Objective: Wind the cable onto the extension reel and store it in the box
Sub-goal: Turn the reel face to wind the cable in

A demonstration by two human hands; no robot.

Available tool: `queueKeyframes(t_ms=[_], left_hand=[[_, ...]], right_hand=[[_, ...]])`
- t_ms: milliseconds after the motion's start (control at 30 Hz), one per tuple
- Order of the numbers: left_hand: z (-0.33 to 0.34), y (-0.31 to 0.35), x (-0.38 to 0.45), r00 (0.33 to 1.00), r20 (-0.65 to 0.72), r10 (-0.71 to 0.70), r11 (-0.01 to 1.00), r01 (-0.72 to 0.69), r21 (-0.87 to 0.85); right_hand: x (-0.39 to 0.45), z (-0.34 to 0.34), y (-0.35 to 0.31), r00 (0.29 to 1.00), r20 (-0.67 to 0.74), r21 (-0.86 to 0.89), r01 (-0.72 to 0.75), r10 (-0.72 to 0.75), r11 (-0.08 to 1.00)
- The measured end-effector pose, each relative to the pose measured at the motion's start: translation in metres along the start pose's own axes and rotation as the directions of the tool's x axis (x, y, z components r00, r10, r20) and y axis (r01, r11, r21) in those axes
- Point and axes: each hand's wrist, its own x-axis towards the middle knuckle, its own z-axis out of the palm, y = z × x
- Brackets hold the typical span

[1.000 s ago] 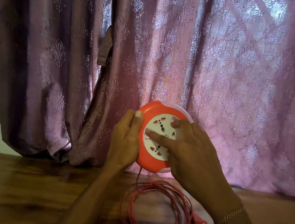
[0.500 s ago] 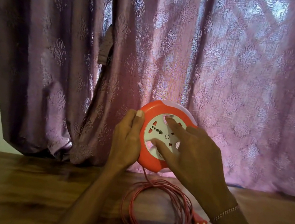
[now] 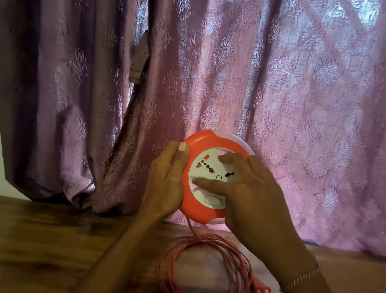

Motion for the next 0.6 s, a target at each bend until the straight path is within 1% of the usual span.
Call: queueKeyframes(t_ms=[67,133,233,300,367,433,500,533,567,600], left_hand=[[0.000,-0.001,0.001,1.000,-0.007,0.004,1.000,-0.004,-0.008],[0.000,-0.001,0.001,1.000,-0.010,0.007,1.000,-0.007,-0.012],[0.001,-0.001,-0.001,1.000,-0.014,-0.005,1.000,0.005,-0.027],[0.003,-0.001,-0.001,1.000,-0.013,-0.015,1.000,0.015,-0.025],[0.003,-0.002,0.000,1.000,-0.009,-0.020,1.000,0.020,-0.025],[0.003,-0.004,0.001,0.999,-0.010,-0.035,0.999,0.034,-0.040],[0.001,-0.004,0.002,0.998,-0.004,-0.062,0.997,0.061,-0.051],[0.000,-0.004,0.002,0.998,-0.002,-0.069,0.996,0.069,-0.058],[-0.001,-0.003,0.002,0.997,-0.006,-0.072,0.995,0.072,-0.063],[-0.002,-0.003,0.002,0.997,-0.013,-0.075,0.995,0.074,-0.063]], right_hand=[[-0.002,0.004,-0.001,0.998,-0.038,-0.017,-0.058,0.058,0.998],[-0.003,0.007,-0.004,0.986,-0.063,-0.021,-0.154,0.153,0.988],[0.000,0.009,-0.009,0.940,-0.108,-0.018,-0.327,0.323,0.945],[0.001,0.008,-0.011,0.923,-0.159,-0.014,-0.358,0.352,0.934],[0.000,0.007,-0.011,0.932,-0.197,0.013,-0.307,0.303,0.952],[-0.001,0.006,-0.008,0.943,-0.251,0.083,-0.206,0.221,0.975],[-0.001,0.005,-0.004,0.943,-0.313,0.102,-0.089,0.116,0.991],[-0.001,0.004,-0.002,0.948,-0.312,0.095,-0.029,0.058,0.995],[-0.001,0.003,0.000,0.961,-0.276,0.097,0.022,0.006,0.995],[-0.001,0.002,0.002,0.977,-0.211,0.108,0.059,-0.036,0.992]])
